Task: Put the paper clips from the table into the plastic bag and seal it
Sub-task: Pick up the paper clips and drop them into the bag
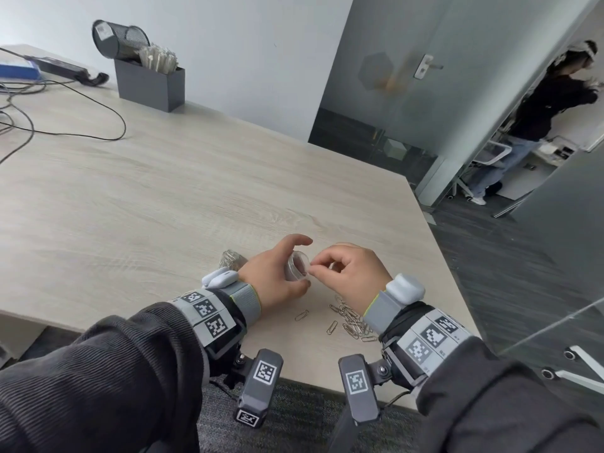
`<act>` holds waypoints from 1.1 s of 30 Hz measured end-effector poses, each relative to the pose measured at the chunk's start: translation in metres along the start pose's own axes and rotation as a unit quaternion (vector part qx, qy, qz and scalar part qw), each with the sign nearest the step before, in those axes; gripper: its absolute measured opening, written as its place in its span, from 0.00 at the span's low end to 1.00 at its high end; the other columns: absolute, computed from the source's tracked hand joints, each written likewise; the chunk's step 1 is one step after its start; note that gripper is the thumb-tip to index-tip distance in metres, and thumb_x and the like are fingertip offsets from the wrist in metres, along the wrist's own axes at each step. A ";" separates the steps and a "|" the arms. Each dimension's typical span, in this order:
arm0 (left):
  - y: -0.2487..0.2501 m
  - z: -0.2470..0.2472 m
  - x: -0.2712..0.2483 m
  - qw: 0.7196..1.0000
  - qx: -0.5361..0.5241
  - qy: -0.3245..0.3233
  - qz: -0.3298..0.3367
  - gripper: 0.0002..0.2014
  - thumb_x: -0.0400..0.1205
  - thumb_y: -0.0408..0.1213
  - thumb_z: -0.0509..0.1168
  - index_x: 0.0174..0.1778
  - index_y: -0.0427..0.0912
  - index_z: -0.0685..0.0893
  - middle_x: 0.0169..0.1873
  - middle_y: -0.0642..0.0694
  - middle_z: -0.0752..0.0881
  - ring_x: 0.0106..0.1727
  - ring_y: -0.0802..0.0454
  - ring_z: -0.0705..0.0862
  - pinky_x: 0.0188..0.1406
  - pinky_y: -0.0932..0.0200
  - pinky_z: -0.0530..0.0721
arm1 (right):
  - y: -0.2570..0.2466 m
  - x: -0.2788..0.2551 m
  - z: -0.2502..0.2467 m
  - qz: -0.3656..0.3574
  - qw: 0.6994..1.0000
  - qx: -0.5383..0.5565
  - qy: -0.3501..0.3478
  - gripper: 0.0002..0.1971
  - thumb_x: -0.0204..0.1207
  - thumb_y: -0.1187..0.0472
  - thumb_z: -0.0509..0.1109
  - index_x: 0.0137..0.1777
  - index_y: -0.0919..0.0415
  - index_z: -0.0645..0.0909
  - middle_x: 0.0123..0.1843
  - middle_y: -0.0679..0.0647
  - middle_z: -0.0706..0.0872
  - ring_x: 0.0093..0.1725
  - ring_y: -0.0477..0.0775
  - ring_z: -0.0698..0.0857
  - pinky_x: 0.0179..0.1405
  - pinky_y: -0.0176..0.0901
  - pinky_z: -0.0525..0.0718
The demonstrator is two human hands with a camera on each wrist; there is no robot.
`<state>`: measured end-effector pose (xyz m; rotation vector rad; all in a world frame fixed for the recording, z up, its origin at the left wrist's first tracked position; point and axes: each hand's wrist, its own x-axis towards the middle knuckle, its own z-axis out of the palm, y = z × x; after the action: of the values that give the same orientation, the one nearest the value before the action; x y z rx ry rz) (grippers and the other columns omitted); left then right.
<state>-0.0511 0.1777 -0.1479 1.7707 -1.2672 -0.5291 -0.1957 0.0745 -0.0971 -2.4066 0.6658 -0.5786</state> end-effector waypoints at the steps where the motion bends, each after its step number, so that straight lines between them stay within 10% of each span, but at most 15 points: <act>1: -0.001 0.000 0.001 1.000 -0.003 0.004 -0.001 0.32 0.65 0.56 0.66 0.68 0.71 0.68 0.43 0.55 0.88 0.37 0.57 0.85 0.49 0.46 0.88 | 0.003 -0.001 -0.002 0.001 1.000 -0.011 -0.007 0.03 0.69 0.54 0.78 0.36 0.50 0.87 0.37 0.45 0.87 0.32 0.44 0.80 0.38 0.39 0.80; 11: -0.002 0.001 0.001 0.999 -0.001 0.033 -0.015 0.29 0.68 0.49 0.68 0.66 0.70 0.70 0.41 0.54 0.88 0.35 0.60 0.84 0.45 0.52 0.86 | 0.008 -0.018 0.012 -0.057 0.959 -0.127 -0.246 0.05 0.69 0.51 0.75 0.45 0.45 0.89 0.48 0.41 0.82 0.47 0.40 0.82 0.54 0.39 0.80; 19: -0.001 -0.002 -0.001 1.000 -0.004 0.008 -0.022 0.30 0.67 0.54 0.66 0.66 0.69 0.69 0.42 0.53 0.88 0.38 0.54 0.86 0.48 0.46 0.87 | 0.030 -0.026 -0.014 -0.014 0.957 -0.175 -0.233 0.04 0.73 0.53 0.72 0.43 0.47 0.89 0.39 0.39 0.82 0.42 0.34 0.79 0.49 0.39 0.79; 27: 0.004 -0.002 -0.001 0.999 0.013 0.012 -0.050 0.30 0.66 0.55 0.65 0.66 0.71 0.69 0.42 0.52 0.89 0.41 0.54 0.88 0.50 0.47 0.87 | 0.056 -0.035 -0.042 0.121 0.980 -0.139 -0.071 0.04 0.72 0.53 0.75 0.46 0.44 0.86 0.44 0.44 0.82 0.41 0.39 0.80 0.47 0.37 0.77; 33: 0.012 0.005 0.000 0.997 0.023 0.027 -0.075 0.28 0.68 0.51 0.67 0.66 0.70 0.71 0.43 0.53 0.89 0.44 0.53 0.87 0.53 0.48 0.87 | 0.062 -0.054 -0.057 0.203 0.958 -0.149 -0.139 0.33 0.61 0.41 0.82 0.67 0.42 0.79 0.58 0.44 0.76 0.55 0.41 0.79 0.56 0.35 0.74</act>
<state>-0.0613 0.1743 -0.1409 1.9174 -1.1227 -0.5354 -0.2887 0.0379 -0.1066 -2.4491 1.1451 0.0352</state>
